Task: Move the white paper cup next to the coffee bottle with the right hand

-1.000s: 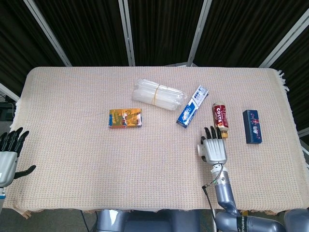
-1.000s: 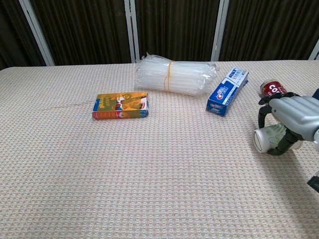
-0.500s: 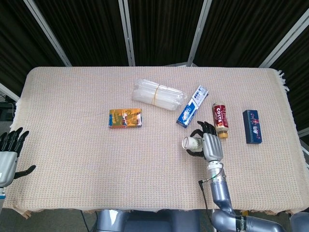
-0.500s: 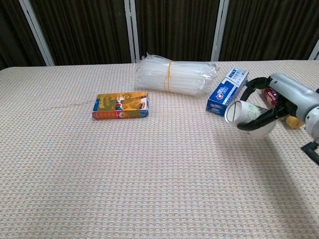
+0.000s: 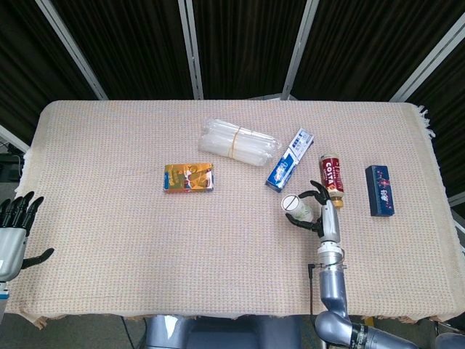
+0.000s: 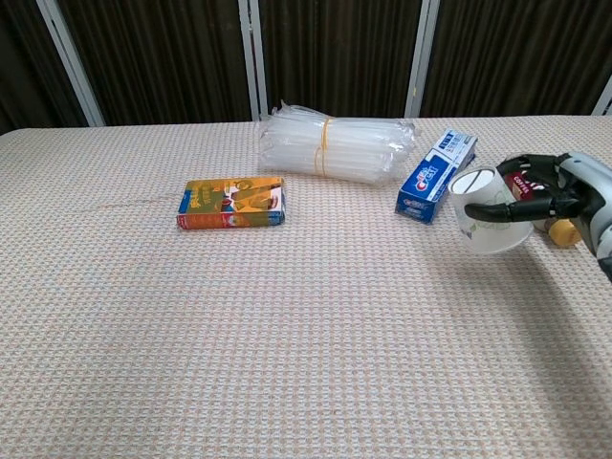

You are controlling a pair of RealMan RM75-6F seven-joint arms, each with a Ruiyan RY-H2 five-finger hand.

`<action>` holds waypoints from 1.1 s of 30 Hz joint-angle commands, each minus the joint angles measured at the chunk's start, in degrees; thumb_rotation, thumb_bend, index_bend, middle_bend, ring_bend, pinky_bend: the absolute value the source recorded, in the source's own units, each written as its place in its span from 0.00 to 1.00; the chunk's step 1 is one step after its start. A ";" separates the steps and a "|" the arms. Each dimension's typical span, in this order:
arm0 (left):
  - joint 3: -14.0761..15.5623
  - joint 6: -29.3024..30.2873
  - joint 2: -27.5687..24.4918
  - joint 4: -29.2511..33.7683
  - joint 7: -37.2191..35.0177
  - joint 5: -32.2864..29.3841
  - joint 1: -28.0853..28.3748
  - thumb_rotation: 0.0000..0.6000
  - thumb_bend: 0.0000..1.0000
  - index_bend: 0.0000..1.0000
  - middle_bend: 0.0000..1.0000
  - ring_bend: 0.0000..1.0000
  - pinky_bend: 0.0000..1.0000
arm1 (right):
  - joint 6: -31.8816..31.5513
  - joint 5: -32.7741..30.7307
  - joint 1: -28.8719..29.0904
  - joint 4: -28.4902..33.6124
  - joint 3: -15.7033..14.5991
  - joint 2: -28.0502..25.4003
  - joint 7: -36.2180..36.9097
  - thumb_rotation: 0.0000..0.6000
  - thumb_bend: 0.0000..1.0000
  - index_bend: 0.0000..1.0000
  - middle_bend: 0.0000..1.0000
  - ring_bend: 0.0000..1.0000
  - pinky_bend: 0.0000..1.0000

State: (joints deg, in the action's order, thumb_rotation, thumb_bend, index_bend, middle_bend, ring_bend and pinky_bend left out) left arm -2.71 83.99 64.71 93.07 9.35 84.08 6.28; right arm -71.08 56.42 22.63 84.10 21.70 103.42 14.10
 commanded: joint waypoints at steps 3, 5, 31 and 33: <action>-0.01 0.00 0.02 0.00 0.08 -0.02 0.02 1.00 0.01 0.00 0.00 0.00 0.00 | 0.04 0.47 -0.58 -2.10 -0.83 1.75 0.68 1.00 0.13 0.48 0.16 0.00 0.00; -0.01 0.00 0.02 0.00 0.10 -0.03 0.01 1.00 0.01 0.00 0.00 0.00 0.00 | 0.02 0.72 -0.65 -2.78 -1.16 2.30 0.54 1.00 0.13 0.48 0.16 0.00 0.00; 0.00 0.08 0.05 0.03 0.16 -0.05 -0.02 1.00 0.02 0.00 0.00 0.00 0.00 | -1.31 -2.32 -4.03 -3.67 -1.39 2.10 -5.98 1.00 0.14 0.39 0.11 0.00 0.00; 0.02 0.05 0.05 0.03 0.15 -0.03 -0.01 1.00 0.01 0.00 0.00 0.00 0.00 | -1.48 -2.06 -4.38 -3.36 -1.70 1.66 -6.31 1.00 0.15 0.35 0.09 0.00 0.00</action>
State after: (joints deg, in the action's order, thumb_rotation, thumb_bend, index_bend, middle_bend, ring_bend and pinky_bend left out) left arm -2.69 84.05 64.76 93.10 9.50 84.05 6.27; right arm -72.49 54.26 18.37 80.62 20.12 105.21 7.92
